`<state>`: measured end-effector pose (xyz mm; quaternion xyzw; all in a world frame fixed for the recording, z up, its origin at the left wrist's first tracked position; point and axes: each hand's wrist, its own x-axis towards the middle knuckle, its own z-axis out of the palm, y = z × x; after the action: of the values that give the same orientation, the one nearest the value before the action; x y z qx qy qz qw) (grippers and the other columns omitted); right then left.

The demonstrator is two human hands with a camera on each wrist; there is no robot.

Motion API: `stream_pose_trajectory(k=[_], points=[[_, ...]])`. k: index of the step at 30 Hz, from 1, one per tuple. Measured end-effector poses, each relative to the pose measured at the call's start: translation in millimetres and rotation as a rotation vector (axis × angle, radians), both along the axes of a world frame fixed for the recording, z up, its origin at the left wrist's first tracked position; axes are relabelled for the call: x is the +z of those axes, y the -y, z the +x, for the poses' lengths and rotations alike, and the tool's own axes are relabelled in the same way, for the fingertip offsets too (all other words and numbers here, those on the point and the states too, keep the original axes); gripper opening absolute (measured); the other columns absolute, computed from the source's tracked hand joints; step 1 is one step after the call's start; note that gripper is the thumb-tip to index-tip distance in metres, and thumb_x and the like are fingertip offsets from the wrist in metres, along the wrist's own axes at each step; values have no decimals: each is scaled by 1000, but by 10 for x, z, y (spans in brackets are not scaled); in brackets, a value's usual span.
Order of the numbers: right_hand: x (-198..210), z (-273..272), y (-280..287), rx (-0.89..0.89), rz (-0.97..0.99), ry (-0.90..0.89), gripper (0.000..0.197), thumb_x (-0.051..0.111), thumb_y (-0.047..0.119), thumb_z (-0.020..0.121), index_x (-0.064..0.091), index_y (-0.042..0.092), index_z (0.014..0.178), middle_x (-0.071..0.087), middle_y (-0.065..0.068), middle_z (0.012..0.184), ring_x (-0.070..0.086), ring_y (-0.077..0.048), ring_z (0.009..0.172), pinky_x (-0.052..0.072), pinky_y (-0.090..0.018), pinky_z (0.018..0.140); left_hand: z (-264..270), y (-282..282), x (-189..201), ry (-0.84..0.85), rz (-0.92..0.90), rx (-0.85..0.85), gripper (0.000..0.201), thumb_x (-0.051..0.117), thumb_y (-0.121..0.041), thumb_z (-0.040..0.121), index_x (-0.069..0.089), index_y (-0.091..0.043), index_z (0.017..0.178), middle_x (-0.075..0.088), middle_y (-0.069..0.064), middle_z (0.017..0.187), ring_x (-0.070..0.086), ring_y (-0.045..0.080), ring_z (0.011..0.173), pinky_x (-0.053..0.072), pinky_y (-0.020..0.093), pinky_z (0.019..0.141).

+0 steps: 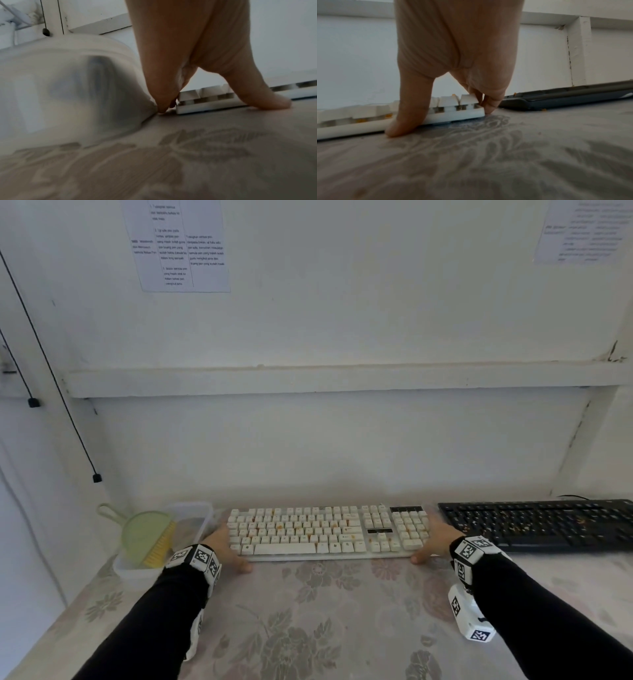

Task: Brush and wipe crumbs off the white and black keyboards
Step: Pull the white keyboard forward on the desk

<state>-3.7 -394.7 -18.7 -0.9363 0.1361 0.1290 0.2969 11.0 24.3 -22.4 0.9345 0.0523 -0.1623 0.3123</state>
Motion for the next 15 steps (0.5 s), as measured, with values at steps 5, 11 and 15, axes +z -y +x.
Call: stream_pose_trajectory(k=[5,11,15], points=[[-22,79,36,0,-35,13,126,89,18,57,4,10,149,31,-12,149,32,-28,136,31,-34,111,156,-28,-75,-14,40,74,131,96,-36,35,28,-10,144,41,4,145,38,22,135,27,33,114],[18,101,2,-29,-111,35,115,89,22,56,18,7,145,35,-11,147,34,-27,135,33,-34,109,111,13,-15,31,73,123,120,92,-14,46,26,-14,146,47,7,142,42,25,132,31,36,112],[93,76,7,-15,-130,-2,119,90,25,54,18,6,146,30,-11,150,32,-27,136,34,-35,109,61,36,48,24,98,158,123,92,-15,51,18,-15,150,40,10,147,37,27,135,31,37,112]])
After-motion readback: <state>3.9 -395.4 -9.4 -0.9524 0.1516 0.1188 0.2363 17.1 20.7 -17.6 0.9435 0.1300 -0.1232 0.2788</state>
